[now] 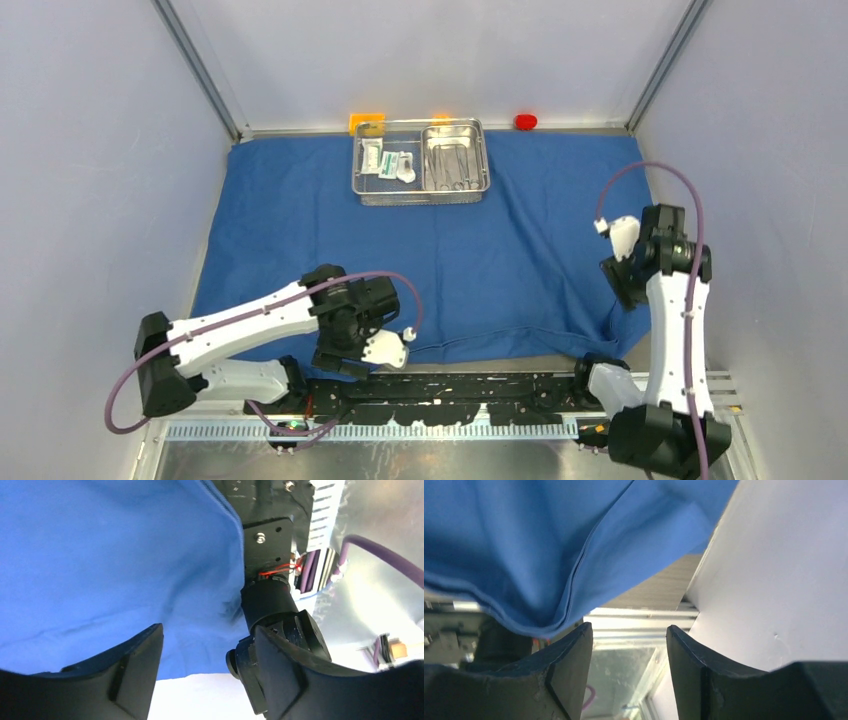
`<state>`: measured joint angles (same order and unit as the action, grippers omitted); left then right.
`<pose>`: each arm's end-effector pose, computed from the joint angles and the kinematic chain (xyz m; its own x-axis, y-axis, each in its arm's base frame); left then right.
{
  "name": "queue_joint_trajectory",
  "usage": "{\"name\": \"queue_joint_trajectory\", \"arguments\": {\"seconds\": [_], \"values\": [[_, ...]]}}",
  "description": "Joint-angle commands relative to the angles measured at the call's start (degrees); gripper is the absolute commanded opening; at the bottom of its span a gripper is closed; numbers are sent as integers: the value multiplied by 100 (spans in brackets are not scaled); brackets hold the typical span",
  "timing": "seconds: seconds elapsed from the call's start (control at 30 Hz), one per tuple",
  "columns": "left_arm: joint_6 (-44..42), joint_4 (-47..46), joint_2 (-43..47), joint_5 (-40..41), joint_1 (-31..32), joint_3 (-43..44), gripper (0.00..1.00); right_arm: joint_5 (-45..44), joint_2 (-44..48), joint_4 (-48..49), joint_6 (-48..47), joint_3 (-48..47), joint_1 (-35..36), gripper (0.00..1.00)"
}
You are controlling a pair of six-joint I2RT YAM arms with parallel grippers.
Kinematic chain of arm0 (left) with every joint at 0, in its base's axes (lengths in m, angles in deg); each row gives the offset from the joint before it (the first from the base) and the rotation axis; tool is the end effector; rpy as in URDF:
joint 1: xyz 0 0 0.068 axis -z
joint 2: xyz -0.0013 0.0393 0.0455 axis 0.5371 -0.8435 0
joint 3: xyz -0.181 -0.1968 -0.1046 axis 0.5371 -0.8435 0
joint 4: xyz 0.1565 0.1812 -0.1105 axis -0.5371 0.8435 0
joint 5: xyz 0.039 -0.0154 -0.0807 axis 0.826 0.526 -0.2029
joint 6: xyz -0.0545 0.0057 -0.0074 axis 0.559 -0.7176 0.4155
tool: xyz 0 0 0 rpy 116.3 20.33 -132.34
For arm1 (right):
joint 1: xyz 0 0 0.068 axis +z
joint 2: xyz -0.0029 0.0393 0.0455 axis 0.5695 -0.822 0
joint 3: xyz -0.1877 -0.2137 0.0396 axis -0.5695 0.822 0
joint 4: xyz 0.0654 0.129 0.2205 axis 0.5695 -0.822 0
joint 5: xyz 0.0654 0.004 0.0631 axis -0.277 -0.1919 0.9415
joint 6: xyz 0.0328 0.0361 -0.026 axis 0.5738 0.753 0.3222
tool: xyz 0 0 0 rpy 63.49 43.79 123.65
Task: Open and lay out the surgical kit
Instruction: Smooth out the surgical kit at the center of the board.
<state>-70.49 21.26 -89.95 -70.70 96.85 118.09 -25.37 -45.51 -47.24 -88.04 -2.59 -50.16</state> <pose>0.0658 -0.1460 0.2714 0.1617 0.9868 0.0107 0.9786 -0.1589 -0.1308 0.1290 -0.0413 0.3081 -0.9011 -0.3975 -0.1731 -0.3311 0.8887 -0.3172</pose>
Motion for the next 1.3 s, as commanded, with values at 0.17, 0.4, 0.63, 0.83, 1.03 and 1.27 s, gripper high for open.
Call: {"name": "queue_joint_trajectory", "arguments": {"seconds": [0.17,0.4,0.63,0.83,1.03,1.27], "values": [[-623,-516,677,-62,-1308,913,98,70,-2097,2482,1778,-1025,-896,62],[-90,-1987,281,-666,-2630,1147,100,754,-4000,3380,2683,-2208,-1300,63],[1237,-3444,-180,-1092,-3832,1104,100,1183,-6005,3597,3403,-4040,-1290,63],[1749,-3957,-523,-1395,-4803,1085,100,1153,-7428,3544,3613,-5625,-1152,63],[1918,-4384,-785,-1510,-5258,1025,100,604,-8756,3335,3163,-7311,-828,64],[2058,-4603,-1250,-1538,-5370,1132,100,639,-9579,3300,3122,-8624,-678,68]]}}
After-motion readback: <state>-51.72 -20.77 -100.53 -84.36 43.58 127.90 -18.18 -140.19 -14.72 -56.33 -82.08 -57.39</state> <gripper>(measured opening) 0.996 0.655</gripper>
